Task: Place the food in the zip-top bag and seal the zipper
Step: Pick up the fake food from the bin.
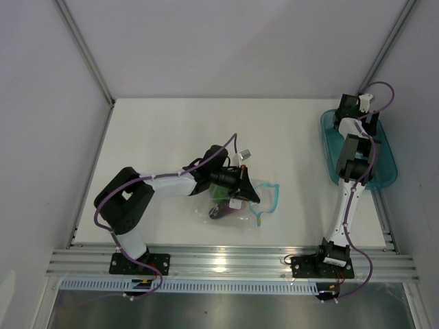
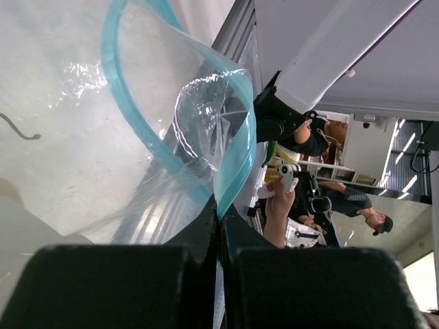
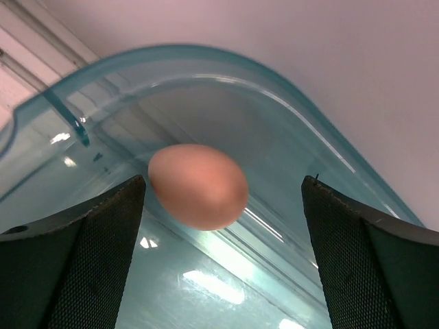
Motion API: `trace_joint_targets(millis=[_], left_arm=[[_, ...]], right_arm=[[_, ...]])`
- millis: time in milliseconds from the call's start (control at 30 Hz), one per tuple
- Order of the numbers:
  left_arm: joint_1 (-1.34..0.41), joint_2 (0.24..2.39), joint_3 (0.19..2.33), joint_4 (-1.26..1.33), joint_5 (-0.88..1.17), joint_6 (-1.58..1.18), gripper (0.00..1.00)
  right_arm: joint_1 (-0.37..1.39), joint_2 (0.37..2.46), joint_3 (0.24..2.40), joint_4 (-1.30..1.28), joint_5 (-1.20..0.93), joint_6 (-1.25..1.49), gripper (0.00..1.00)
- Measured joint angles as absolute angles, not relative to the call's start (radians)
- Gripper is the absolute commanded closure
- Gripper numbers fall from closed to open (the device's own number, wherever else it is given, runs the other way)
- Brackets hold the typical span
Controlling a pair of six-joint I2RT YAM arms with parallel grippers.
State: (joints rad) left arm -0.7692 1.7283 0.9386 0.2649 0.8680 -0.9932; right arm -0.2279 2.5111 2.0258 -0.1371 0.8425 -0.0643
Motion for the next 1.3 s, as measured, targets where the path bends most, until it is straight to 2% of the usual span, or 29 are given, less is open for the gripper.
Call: trace_joint_targets(millis=[300,833,900,967,1033,1067,1100,1167,1200,1267,1300], left_arm=[[-0.769,1.737,0.952,0.249,0.869,-0.992,0.99],[-0.769,1.755,0.960,0.245,0.875,-0.991,0.99],[-0.769,1.760,0.960,0.245,0.877,-0.991,0.99],[-0.769,1.766,0.960,0.246,0.877,-0.991,0.99],[-0.769,1.769,0.960,0.246,0.878,-0.992,0.99],[-0.769,1.770,0.960,0.246,0.878,-0.992,1.00],[-0.769,1.770,0.960,0.247,0.879,-0.992,0.99],[-0.769,1.770,0.960,0.252,0.880,-0.992,0.99],[-0.769,1.770,0.960,0.253,0.880,-0.992,1.00],[-0.769,1.770,0.960,0.253,0.880,-0.993,0.99],[-0.769,1.770,0.960,0.253,0.880,-0.994,0.99]], right_arm=[[-0.233,2.529,2.040,-0.152,0.819,-0.064,0.08],[-0.247,2.575,2.104,-0.167,0.751,-0.058,0.37],[-0.249,2.575,2.104,-0.167,0.746,-0.057,0.47],[-0.250,2.575,2.104,-0.166,0.743,-0.059,0.51],[-0.250,2.575,2.104,-0.166,0.741,-0.057,0.65],[-0.250,2.575,2.104,-0.166,0.740,-0.057,0.65],[-0.250,2.575,2.104,-0.166,0.739,-0.057,0.74],[-0.250,2.575,2.104,-0.166,0.740,-0.057,0.84],[-0.250,2.575,2.104,-0.166,0.740,-0.057,0.94],[-0.248,2.575,2.102,-0.165,0.745,-0.056,1.00],[-0.245,2.575,2.099,-0.163,0.751,-0.055,1.00]])
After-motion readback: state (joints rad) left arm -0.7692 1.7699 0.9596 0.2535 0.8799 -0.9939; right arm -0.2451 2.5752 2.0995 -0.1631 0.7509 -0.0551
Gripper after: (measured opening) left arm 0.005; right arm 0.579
